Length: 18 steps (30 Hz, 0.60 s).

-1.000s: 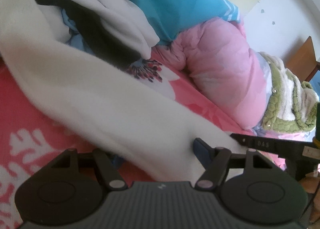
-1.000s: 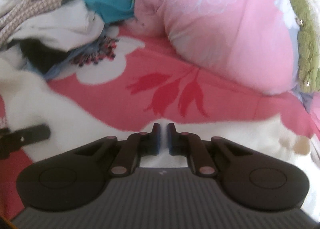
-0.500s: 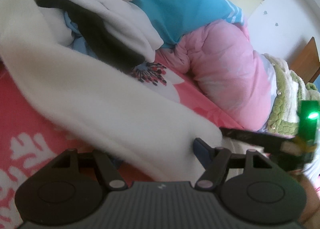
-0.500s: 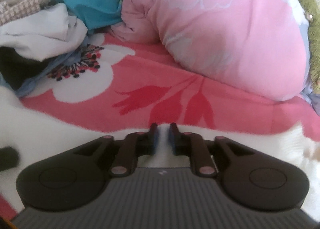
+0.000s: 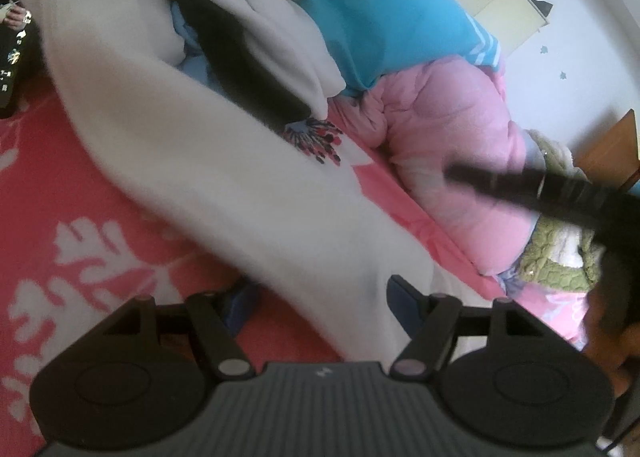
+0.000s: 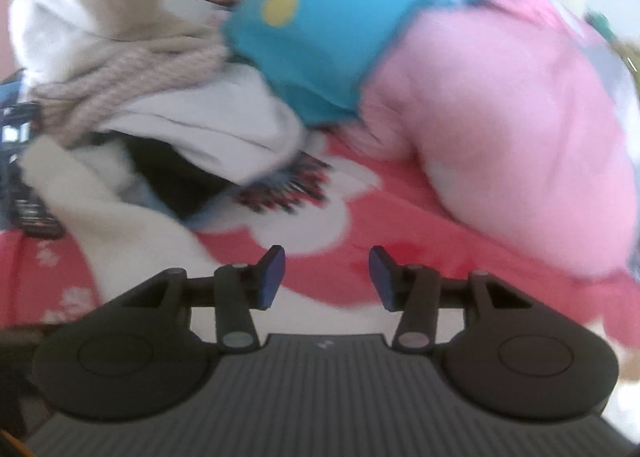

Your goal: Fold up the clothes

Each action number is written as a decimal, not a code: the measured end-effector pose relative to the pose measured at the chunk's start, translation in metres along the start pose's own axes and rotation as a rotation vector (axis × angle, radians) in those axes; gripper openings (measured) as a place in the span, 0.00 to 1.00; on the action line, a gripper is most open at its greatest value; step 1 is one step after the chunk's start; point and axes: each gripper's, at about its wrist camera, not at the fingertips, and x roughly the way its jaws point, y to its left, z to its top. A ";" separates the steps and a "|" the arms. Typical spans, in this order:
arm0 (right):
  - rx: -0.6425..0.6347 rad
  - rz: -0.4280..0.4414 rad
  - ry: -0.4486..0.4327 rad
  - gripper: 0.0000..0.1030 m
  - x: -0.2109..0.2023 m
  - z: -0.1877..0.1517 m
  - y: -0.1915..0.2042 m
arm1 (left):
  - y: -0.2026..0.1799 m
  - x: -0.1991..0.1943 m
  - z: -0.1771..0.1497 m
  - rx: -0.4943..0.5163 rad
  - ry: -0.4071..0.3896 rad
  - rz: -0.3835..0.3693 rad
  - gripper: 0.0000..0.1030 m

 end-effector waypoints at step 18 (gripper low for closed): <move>-0.768 0.359 0.175 0.65 0.049 0.098 0.239 | 0.016 0.004 0.010 -0.128 0.044 -0.059 0.70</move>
